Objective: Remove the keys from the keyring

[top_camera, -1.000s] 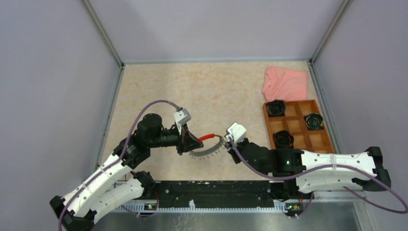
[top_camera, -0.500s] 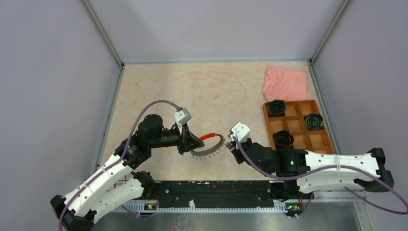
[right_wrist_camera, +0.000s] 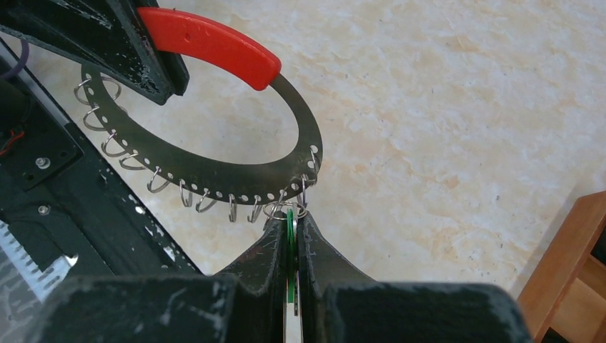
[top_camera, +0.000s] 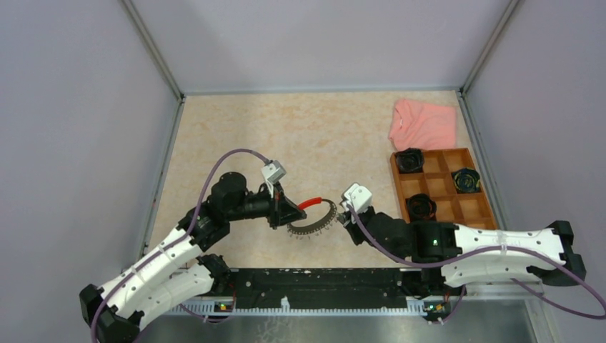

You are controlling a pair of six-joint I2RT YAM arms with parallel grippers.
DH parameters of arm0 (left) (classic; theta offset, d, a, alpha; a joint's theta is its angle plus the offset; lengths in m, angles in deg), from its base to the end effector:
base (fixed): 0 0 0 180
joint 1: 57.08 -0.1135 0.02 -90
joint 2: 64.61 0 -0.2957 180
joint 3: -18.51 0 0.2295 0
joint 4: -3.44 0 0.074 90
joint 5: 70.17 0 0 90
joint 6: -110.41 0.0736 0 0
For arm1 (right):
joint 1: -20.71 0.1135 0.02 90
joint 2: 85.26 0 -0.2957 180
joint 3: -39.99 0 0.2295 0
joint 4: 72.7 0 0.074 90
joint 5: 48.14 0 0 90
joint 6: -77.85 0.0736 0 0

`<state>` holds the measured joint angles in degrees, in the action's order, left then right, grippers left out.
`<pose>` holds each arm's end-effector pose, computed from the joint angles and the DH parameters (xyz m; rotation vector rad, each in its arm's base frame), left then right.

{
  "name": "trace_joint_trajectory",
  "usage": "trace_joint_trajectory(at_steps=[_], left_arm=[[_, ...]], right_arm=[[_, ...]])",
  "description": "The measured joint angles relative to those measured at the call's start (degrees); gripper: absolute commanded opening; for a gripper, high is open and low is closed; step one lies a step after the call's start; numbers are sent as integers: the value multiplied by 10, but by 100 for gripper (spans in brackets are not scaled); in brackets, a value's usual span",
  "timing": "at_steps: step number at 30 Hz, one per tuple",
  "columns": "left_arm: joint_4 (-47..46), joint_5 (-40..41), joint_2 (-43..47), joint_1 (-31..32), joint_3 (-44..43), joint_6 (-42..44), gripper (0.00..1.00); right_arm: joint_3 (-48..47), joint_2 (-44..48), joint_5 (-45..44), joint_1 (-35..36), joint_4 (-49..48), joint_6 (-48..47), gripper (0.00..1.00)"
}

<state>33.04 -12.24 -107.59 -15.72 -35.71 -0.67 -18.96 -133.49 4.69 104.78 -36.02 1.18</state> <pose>0.0929 -0.1339 0.3169 0.7621 1.8998 -1.2424 0.0616 0.1623 0.3187 -0.7800 1.7943 0.4746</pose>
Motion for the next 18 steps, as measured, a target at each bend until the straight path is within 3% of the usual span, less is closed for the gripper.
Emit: trace_joint_trajectory(at_steps=[10, 18], left_arm=[[-108, 2, -19, 0, 100, -86, 0], [-201, 14, -45, 0, 205, -137, 42]], right_arm=[[27, -14, 26, -3, 24, 5, 0], [60, -24, 59, -3, 4, 23, 0]])
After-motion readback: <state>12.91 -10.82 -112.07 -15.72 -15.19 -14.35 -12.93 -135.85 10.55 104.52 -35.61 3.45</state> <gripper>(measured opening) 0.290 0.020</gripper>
